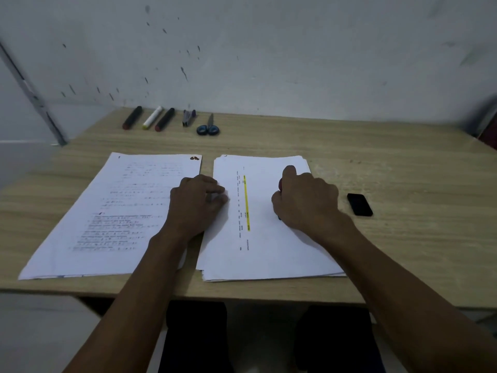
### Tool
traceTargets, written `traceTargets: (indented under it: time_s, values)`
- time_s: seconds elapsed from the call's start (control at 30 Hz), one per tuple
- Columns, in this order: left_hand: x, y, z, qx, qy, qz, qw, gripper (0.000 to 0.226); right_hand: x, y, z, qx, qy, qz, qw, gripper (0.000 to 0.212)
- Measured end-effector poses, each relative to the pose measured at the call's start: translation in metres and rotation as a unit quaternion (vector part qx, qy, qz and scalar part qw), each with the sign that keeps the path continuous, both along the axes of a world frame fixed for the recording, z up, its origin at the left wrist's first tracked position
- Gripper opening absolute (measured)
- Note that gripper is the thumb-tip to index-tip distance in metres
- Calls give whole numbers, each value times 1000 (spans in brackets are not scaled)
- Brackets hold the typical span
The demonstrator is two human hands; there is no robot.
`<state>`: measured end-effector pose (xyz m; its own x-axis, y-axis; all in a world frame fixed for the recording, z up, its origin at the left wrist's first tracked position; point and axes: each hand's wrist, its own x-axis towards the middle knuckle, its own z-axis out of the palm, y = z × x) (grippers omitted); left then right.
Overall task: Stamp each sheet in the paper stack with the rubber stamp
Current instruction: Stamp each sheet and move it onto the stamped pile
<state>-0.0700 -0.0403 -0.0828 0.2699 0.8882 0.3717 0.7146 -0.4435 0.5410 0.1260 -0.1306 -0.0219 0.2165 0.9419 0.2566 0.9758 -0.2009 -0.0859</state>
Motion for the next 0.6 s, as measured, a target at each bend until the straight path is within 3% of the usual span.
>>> traceTargets:
  time_s: [0.37, 0.6]
  values:
    - [-2, 5, -5, 10, -3, -6, 1000, 21, 1, 2, -1, 5, 13, -6, 1000, 15]
    - [0, 0, -1, 5, -13, -7, 1000, 37, 0, 0, 0, 6, 19, -9, 1000, 16]
